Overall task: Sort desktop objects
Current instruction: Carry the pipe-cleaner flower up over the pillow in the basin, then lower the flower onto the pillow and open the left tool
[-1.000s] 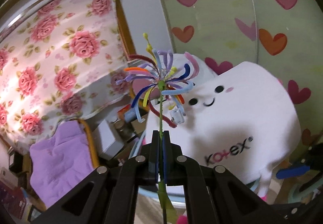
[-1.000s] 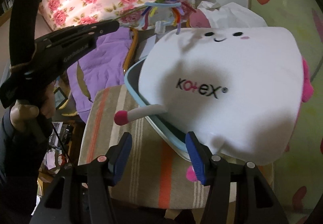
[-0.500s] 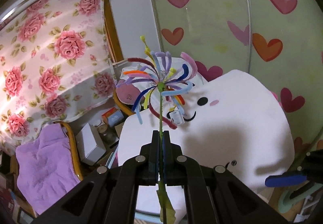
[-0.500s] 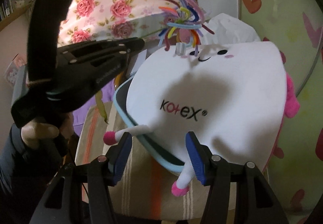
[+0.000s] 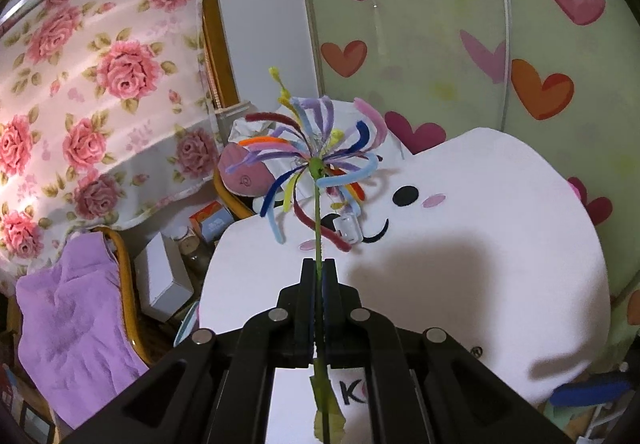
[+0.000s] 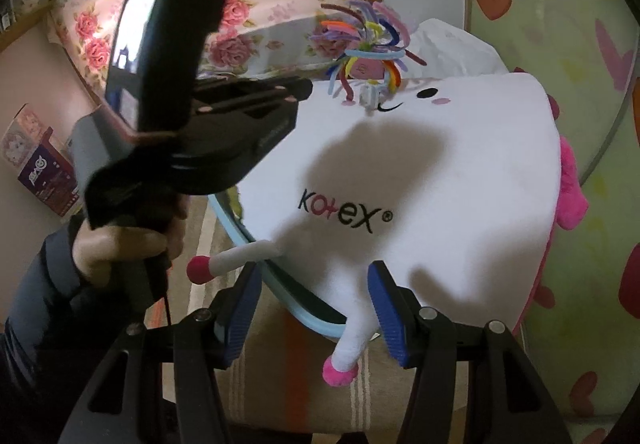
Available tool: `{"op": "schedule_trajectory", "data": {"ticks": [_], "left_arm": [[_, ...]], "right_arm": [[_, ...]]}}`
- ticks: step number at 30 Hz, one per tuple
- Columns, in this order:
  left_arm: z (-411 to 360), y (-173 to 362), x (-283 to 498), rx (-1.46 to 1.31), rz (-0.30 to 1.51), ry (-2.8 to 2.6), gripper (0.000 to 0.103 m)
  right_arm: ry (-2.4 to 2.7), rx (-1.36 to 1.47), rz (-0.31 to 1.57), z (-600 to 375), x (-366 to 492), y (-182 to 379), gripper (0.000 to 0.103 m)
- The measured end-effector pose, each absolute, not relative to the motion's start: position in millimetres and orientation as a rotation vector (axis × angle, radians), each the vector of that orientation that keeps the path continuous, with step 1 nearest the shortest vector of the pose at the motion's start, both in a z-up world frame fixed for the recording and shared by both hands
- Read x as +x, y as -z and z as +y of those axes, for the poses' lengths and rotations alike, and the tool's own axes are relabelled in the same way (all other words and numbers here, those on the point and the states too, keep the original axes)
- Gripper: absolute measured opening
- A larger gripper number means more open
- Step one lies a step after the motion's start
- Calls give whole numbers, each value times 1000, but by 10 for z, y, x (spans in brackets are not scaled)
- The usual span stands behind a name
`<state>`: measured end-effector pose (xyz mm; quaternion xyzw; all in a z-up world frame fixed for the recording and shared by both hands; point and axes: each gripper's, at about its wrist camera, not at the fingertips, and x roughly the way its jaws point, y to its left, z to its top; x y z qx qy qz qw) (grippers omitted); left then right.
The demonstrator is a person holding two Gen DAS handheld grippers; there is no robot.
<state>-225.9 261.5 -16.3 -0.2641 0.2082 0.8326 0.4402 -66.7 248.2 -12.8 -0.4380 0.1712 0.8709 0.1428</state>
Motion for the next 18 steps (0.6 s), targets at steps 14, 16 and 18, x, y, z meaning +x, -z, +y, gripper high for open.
{"op": "schedule_trajectory", "data": {"ticks": [14, 16, 18], "left_arm": [[2684, 652, -2408, -809, 563, -2053, 1], [2676, 702, -2412, -826, 573, -2053, 1], [2681, 756, -2432, -842, 588, -2059, 1]], "right_arm": [[-2474, -1312, 506, 2528, -665, 208, 59], [-2477, -1318, 498, 2509, -669, 210, 59], [-2481, -1323, 491, 2491, -670, 213, 59]]}}
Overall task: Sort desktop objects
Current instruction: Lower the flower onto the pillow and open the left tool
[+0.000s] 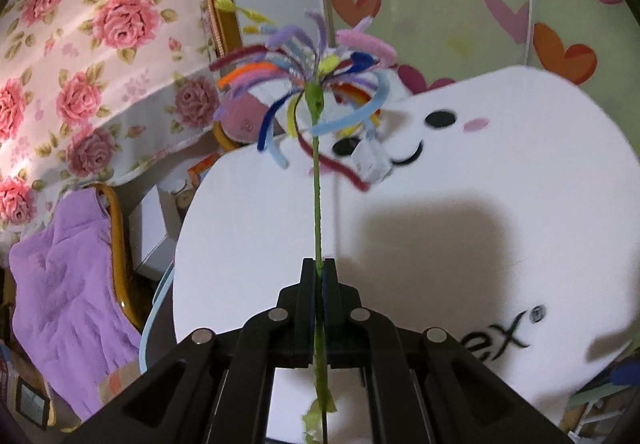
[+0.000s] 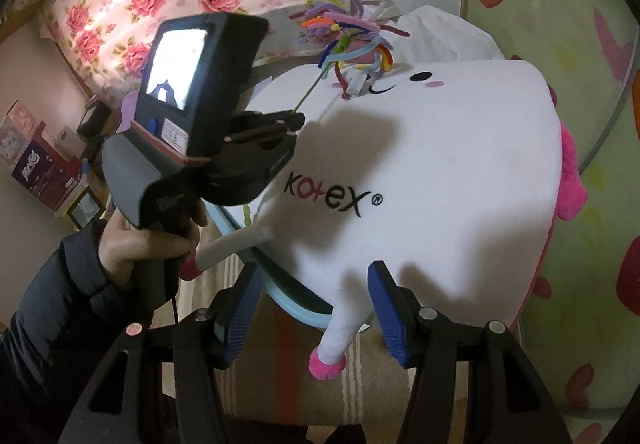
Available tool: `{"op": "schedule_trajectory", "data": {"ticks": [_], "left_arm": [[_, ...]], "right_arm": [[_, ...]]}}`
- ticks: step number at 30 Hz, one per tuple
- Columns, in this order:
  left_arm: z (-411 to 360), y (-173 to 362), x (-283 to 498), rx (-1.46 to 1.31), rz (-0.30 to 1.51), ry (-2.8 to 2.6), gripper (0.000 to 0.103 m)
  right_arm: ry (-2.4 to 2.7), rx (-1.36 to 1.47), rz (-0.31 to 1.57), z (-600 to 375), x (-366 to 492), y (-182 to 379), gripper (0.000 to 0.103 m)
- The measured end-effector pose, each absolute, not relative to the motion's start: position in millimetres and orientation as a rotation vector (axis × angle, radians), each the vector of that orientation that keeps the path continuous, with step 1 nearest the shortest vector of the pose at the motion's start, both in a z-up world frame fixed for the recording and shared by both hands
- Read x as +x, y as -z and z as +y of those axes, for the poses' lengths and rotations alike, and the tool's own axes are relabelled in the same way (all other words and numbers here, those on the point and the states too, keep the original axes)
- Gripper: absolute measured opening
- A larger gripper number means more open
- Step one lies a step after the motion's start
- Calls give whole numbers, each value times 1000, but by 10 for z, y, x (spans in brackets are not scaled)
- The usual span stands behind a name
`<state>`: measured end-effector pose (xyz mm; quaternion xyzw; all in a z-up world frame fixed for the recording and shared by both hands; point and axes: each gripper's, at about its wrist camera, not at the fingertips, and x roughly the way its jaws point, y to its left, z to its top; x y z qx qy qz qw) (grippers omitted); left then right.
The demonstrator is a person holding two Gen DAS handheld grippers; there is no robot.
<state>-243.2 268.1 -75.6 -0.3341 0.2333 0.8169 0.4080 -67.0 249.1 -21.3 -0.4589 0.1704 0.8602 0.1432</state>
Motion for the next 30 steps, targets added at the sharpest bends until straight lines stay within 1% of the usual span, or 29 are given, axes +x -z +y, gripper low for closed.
{"op": "schedule_trajectory", "data": {"ticks": [7, 12, 18, 20, 21, 22, 23, 24, 25, 26, 27, 29, 30], "left_arm": [[2667, 841, -2543, -854, 619, -2082, 2], [2683, 903, -2435, -776, 732, -2092, 2], [2656, 908, -2416, -777, 735, -2099, 2], [2645, 890, -2431, -796, 730, -2100, 4], [2628, 881, -2449, -808, 724, -2105, 11], [2605, 865, -2471, -824, 710, -2115, 19], [2581, 849, -2494, -840, 695, -2124, 24], [2552, 831, -2516, -856, 676, -2133, 37], [2507, 806, -2540, -874, 642, -2137, 57], [2453, 772, -2563, -883, 599, -2140, 65], [2394, 729, -2573, -880, 554, -2141, 70], [2281, 632, -2584, -872, 471, -2138, 71], [2254, 599, -2578, -870, 459, -2144, 73]], "right_arm": [[-2475, -1336, 489, 2455, -637, 234, 59], [-2472, -1341, 481, 2431, -600, 230, 59], [-2468, -1351, 487, 2443, -585, 232, 59], [-2470, -1357, 491, 2438, -590, 242, 59], [-2472, -1359, 492, 2434, -589, 246, 59], [-2475, -1360, 491, 2429, -589, 249, 59], [-2477, -1362, 491, 2425, -590, 251, 59], [-2479, -1363, 491, 2420, -592, 255, 59], [-2481, -1362, 491, 2414, -592, 255, 59], [-2484, -1362, 491, 2408, -590, 255, 59], [-2487, -1362, 491, 2404, -589, 254, 59], [-2491, -1362, 491, 2393, -589, 258, 59], [-2494, -1363, 491, 2392, -588, 259, 59]]}}
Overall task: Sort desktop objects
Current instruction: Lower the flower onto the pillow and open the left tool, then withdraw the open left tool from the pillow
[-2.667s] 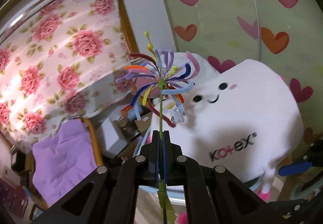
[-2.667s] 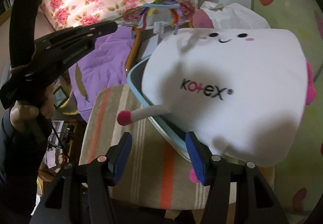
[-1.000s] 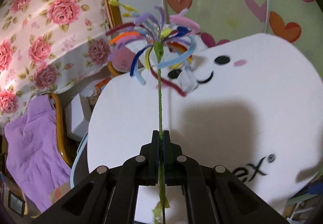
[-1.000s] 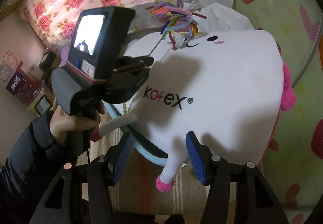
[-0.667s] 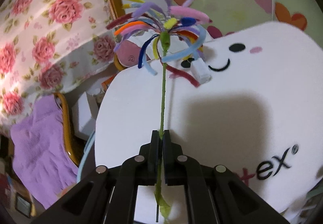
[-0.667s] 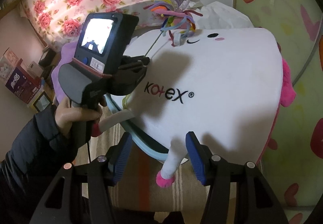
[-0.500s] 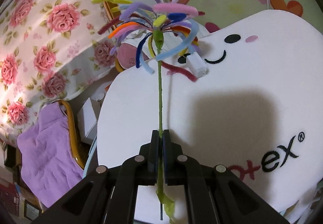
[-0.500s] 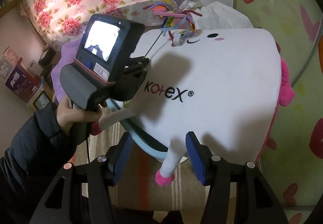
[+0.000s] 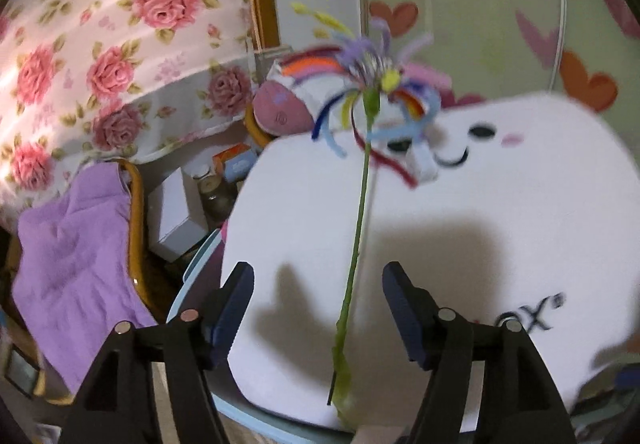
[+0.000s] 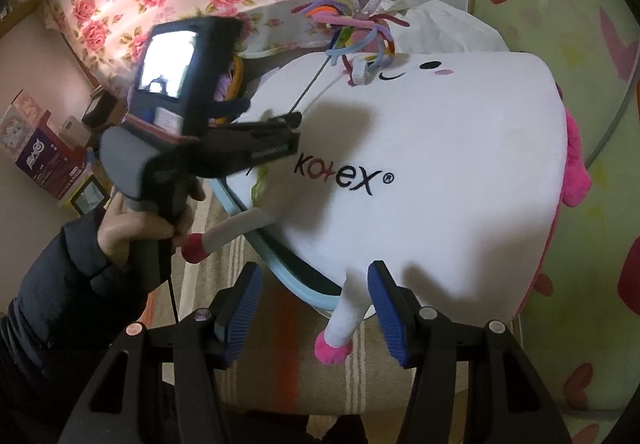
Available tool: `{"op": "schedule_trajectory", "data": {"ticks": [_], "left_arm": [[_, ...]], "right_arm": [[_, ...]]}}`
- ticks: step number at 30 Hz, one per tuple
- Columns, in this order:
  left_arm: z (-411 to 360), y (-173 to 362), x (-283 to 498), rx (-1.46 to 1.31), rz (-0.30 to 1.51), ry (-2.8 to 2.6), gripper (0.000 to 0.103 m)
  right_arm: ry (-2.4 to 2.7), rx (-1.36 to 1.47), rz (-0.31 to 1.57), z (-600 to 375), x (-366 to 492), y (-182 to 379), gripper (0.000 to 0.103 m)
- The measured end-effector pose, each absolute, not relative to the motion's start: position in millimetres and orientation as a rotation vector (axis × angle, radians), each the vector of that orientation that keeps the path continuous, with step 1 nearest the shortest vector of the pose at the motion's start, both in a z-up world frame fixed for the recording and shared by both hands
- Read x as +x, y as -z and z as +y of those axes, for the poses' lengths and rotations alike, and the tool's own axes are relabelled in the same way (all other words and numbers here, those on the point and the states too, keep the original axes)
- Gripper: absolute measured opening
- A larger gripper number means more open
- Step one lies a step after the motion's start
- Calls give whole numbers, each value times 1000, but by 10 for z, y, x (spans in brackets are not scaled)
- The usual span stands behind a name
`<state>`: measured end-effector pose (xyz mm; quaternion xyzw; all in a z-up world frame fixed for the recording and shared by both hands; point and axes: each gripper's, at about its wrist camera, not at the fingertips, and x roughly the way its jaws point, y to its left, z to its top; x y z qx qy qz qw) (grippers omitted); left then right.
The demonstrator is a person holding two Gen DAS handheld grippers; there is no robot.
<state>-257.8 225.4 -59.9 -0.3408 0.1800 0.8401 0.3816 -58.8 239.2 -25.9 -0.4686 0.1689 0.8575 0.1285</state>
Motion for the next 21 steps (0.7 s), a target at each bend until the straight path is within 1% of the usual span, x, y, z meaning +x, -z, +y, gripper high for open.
{"op": "schedule_trajectory", "data": {"ticks": [1, 5, 10, 21], "left_arm": [[2232, 565, -2566, -865, 459, -2154, 75], [2162, 442, -2477, -831, 501, -2198, 76], [2051, 285, -2389, -834, 484, -2204, 78], [1775, -77, -1996, -834, 489, -2306, 78]], "right_arm": [[-2496, -1363, 492, 2391, -588, 260, 59], [-2508, -1364, 494, 2379, -586, 249, 59], [-2537, -1357, 482, 2352, -569, 196, 59], [-2654, -1343, 422, 2350, -485, 13, 59]]}}
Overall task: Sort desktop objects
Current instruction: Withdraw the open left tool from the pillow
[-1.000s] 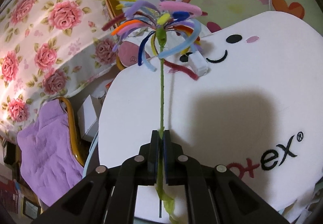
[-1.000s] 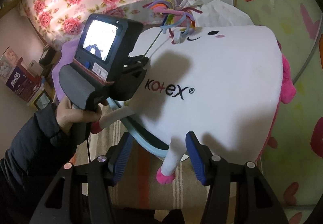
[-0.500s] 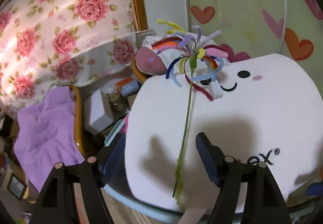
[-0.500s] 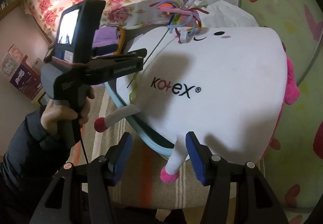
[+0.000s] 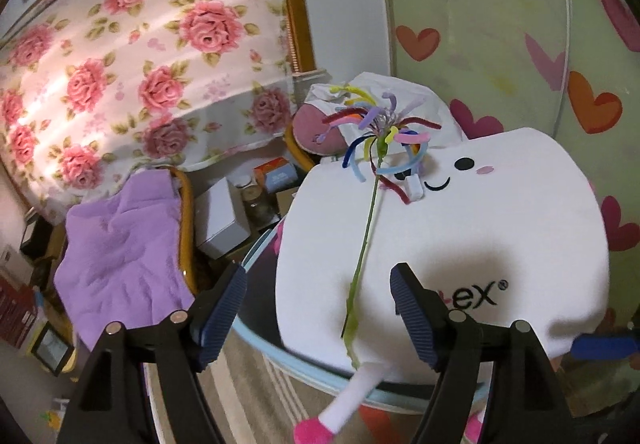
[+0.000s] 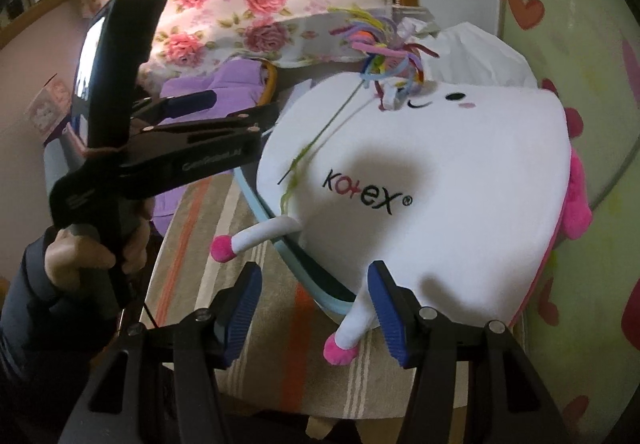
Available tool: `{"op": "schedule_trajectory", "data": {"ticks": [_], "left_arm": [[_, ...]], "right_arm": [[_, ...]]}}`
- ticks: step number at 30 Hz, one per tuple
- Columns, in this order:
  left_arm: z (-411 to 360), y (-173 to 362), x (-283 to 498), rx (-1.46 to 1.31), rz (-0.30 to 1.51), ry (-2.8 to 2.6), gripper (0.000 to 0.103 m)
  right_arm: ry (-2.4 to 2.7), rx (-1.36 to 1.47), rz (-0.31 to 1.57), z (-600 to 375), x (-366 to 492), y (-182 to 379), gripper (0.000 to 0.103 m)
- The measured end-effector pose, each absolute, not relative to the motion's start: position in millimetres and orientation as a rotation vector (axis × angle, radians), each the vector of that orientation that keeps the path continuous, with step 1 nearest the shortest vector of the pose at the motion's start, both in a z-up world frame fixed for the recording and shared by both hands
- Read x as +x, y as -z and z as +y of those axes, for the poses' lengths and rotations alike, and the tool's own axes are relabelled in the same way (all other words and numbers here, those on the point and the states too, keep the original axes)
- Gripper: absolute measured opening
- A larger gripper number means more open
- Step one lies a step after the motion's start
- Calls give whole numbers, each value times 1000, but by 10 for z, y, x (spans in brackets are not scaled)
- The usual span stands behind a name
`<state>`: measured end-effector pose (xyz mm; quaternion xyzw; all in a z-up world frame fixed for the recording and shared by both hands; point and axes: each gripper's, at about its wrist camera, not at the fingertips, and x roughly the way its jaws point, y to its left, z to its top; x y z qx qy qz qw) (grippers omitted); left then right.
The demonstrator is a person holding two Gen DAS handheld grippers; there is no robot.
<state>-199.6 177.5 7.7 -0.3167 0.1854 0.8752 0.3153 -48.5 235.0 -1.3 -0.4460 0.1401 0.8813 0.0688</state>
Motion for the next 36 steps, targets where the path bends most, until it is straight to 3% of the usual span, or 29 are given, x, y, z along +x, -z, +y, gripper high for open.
{"op": "schedule_trajectory", "data": {"ticks": [13, 22, 36], "left_arm": [[1498, -230, -1398, -866, 501, -2374, 78], [1422, -8, -1185, -891, 546, -2288, 78], [1852, 202, -953, -969, 540, -2232, 78]], "right_arm": [[-2770, -1341, 387, 2395, -278, -145, 59], [-2682, -1307, 454, 2629, -87, -95, 59], [-2536, -1173, 913, 4267, 105, -127, 60]]}}
